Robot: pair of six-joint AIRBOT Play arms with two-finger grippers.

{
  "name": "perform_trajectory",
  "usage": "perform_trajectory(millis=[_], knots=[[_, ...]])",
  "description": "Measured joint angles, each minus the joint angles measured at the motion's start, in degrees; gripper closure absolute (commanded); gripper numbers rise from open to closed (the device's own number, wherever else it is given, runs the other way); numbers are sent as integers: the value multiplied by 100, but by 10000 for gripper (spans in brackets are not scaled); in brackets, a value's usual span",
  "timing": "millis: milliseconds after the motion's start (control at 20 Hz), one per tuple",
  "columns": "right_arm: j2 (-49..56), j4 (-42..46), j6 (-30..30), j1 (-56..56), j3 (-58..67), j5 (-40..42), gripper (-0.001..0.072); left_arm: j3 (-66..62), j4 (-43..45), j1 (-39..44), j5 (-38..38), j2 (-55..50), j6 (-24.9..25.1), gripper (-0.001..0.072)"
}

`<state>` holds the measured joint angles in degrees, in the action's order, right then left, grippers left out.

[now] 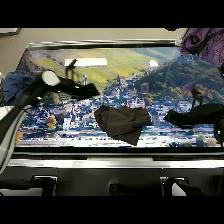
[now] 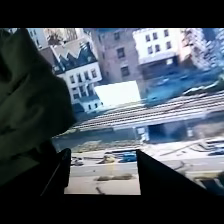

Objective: Fold the clothes and pants, and hang the long-sleeved shirts on hangers.

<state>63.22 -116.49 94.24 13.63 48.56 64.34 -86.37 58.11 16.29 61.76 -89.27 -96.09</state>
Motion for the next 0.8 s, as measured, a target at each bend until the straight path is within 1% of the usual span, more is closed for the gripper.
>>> perform_trajectory(millis=[100,250,300,350,400,450,500,650,800], knots=[[413,-822,398,70,-297,-33,231,0,76,-461,262,59,11,159],[940,-1554,861,-140,-498,-326,239,0,129,-931,474,101,22,159],[1078,-1714,962,-254,-533,-485,277,0,153,-1032,522,103,26,159],[1182,-1827,1038,-363,-557,-632,381,0,192,-1119,553,107,28,157],[1266,-1919,1088,-476,-575,-791,452,7,205,-1178,586,107,28,155],[1320,-1987,1145,-573,-588,-944,575,42,221,-1222,588,107,31,155],[1366,-2037,1187,-649,-597,-1088,676,101,243,-1259,581,107,39,155],[1403,-2074,1257,-754,-599,-1384,675,496,238,-1335,367,107,149,155],[1292,-1950,1290,-793,-592,-1443,675,1075,-173,-1349,-42,68,507,155]])
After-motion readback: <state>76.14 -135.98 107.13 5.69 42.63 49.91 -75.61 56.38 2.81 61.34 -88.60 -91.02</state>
